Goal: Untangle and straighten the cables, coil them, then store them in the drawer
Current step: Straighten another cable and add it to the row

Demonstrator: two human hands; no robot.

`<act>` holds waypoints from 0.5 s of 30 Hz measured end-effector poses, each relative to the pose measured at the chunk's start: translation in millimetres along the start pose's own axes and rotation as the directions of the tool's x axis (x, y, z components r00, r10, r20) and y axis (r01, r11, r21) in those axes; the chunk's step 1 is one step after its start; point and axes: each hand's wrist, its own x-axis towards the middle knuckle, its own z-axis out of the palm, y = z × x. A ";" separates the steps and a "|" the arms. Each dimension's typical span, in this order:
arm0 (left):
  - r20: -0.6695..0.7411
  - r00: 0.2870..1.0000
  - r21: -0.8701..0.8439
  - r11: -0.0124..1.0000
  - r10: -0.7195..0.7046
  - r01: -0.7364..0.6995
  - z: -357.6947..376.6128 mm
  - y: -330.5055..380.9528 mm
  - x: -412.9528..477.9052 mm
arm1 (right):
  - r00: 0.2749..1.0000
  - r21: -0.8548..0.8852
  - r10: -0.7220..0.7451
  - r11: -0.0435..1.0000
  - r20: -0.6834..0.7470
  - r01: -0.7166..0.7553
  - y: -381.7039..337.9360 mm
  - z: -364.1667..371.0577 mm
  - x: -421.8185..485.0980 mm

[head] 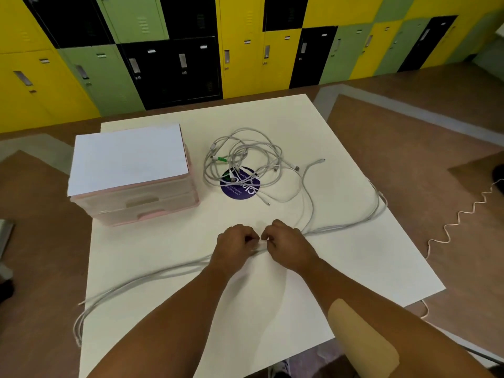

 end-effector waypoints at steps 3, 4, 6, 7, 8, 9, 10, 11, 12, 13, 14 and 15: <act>-0.014 0.999 -0.064 0.997 -0.040 0.039 2.8 -0.6 -0.2 | 1.000 -0.036 0.007 0.999 0.010 -0.007 5.9 -6.2 0.8; -0.022 0.998 -0.090 0.994 -0.061 0.059 3.5 -2.1 0.1 | 0.999 -0.061 0.033 0.998 0.014 -0.032 9.4 -9.6 1.2; -0.042 0.995 -0.127 0.989 -0.086 0.080 5.0 -6.8 -0.5 | 0.992 -0.126 0.121 0.985 0.027 -0.117 18.6 -17.6 2.1; -0.048 0.995 -0.127 0.988 -0.093 0.086 6.0 -7.7 -1.1 | 0.986 -0.144 0.162 0.977 0.026 -0.157 25.5 -21.4 2.6; -0.053 0.994 -0.120 0.989 -0.095 0.088 7.2 -8.1 -2.0 | 0.981 -0.141 0.191 0.972 0.022 -0.186 32.5 -24.2 2.6; -0.063 0.994 -0.111 0.990 -0.093 0.086 8.9 -7.8 -2.0 | 0.980 -0.126 0.201 0.972 0.013 -0.198 39.1 -26.5 2.6; -0.073 0.993 -0.100 0.992 -0.090 0.083 10.6 -8.3 -1.8 | 0.981 -0.115 0.195 0.974 0.004 -0.193 44.2 -26.6 2.6; -0.081 0.993 -0.091 0.993 -0.089 0.081 12.5 -8.3 -1.4 | 0.985 -0.118 0.174 0.978 -0.002 -0.173 48.5 -26.0 2.3; -0.087 0.992 -0.084 0.993 -0.088 0.081 14.0 -8.8 -0.7 | 0.989 -0.137 0.147 0.980 -0.011 -0.147 52.0 -24.3 2.6; -0.090 0.992 -0.072 0.994 -0.086 0.080 15.2 -9.1 -0.3 | 0.993 -0.157 0.120 0.980 -0.024 -0.122 55.0 -22.5 3.0; -0.090 0.993 -0.060 0.995 -0.082 0.077 15.5 -9.4 -0.2 | 0.994 -0.170 0.100 0.980 -0.039 -0.105 56.8 -21.1 3.2; -0.090 0.993 -0.048 0.996 -0.077 0.073 15.5 -9.6 -0.2 | 0.995 -0.170 0.087 0.981 -0.057 -0.096 58.0 -20.6 3.4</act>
